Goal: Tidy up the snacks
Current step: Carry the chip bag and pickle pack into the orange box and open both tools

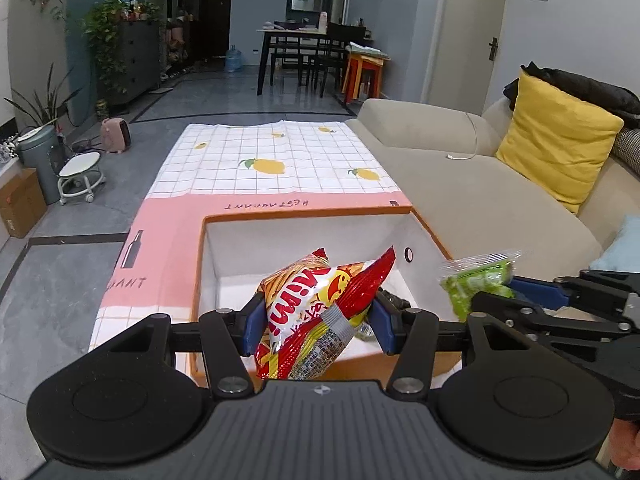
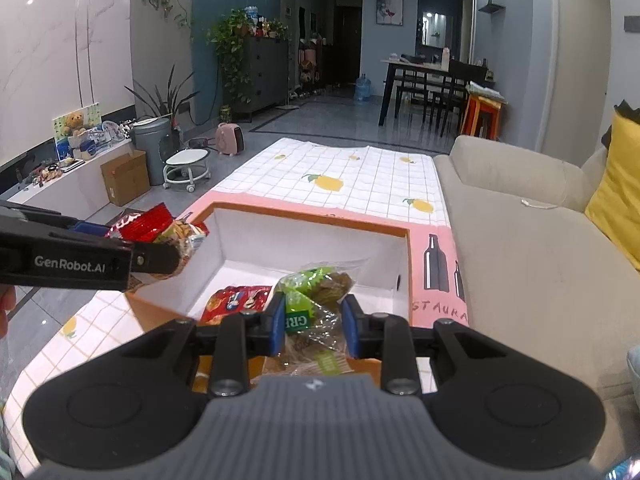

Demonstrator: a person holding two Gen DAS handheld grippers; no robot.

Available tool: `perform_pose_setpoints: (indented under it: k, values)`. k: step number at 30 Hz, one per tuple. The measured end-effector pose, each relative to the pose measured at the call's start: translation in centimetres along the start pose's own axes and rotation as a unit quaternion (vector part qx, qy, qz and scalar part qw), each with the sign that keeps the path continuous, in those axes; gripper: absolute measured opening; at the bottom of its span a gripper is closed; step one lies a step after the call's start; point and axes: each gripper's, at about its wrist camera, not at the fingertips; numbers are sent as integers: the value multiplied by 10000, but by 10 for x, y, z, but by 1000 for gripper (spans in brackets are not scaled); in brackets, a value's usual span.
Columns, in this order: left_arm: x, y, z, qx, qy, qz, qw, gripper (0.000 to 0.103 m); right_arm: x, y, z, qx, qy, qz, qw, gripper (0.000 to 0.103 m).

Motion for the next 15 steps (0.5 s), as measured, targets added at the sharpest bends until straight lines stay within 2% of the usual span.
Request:
perform_pose_setpoints:
  k: [9, 15]
  values:
    - [8, -21, 50, -500, 77, 91, 9987, 61, 11, -19, 54, -448, 52, -160, 9989, 27]
    - [8, -22, 87, -1042, -19, 160, 9944, 61, 14, -18, 95, -1032, -136, -360, 9939, 27]
Point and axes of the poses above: each gripper's, at about its wrist camera, not at the fingertips, and z roughly the way its jaws point, x to its right, y to its underside, and after that the axes turned 13 degrees about -z, right-handed
